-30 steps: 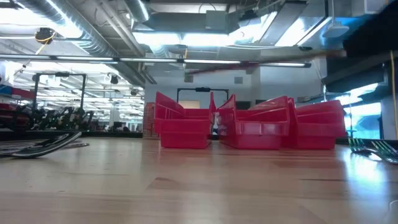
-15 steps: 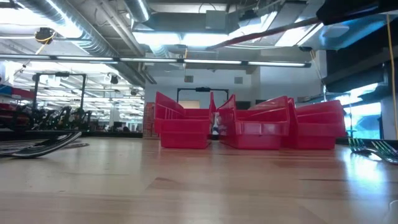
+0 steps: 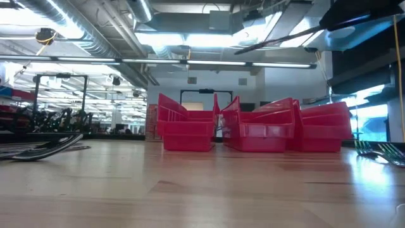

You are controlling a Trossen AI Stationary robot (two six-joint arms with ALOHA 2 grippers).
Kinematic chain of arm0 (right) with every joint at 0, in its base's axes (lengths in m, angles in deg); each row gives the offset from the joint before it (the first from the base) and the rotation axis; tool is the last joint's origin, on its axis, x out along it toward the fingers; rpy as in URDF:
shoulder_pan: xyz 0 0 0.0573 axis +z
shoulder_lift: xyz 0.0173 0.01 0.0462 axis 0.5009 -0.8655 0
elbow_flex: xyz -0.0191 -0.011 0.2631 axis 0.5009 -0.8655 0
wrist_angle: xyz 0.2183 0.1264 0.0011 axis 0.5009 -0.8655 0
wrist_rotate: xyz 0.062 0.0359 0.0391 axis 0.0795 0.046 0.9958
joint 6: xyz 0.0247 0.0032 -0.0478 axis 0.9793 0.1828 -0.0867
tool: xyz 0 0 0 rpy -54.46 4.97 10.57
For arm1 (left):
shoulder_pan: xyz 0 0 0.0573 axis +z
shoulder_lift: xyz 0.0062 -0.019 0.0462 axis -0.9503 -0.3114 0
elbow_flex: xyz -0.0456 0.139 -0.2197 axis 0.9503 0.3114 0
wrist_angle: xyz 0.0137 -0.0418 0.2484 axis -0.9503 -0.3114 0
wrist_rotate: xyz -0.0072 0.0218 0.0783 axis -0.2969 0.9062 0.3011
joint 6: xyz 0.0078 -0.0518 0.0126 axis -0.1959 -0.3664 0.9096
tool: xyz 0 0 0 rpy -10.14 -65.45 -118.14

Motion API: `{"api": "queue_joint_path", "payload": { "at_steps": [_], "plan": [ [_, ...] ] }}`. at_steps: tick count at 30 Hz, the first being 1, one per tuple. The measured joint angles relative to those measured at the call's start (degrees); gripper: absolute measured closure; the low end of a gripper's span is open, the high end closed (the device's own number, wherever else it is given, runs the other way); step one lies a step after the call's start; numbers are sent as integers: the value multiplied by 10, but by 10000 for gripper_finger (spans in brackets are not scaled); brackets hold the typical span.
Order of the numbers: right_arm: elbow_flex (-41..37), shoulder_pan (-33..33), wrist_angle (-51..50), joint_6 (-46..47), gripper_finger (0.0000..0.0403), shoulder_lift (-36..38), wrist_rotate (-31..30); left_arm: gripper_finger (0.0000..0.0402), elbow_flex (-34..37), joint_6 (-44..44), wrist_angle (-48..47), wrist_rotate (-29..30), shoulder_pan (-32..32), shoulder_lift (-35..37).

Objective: Sort silverware
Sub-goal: Put the purple table knife into the right red bin

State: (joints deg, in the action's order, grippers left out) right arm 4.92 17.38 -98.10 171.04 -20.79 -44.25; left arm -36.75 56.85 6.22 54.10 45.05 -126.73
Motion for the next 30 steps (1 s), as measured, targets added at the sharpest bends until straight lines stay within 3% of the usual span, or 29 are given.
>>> {"api": "queue_joint_path", "payload": {
  "at_steps": [16, 30],
  "plan": [
    [-97, -119, 0, 12, 347, 109, 74, 402, 0, -17, -44, 0, -5, 0],
    [-211, -246, 69, 9, 347, 156, 84, 402, 1, -18, -57, 0, -4, 0]
  ]
}}
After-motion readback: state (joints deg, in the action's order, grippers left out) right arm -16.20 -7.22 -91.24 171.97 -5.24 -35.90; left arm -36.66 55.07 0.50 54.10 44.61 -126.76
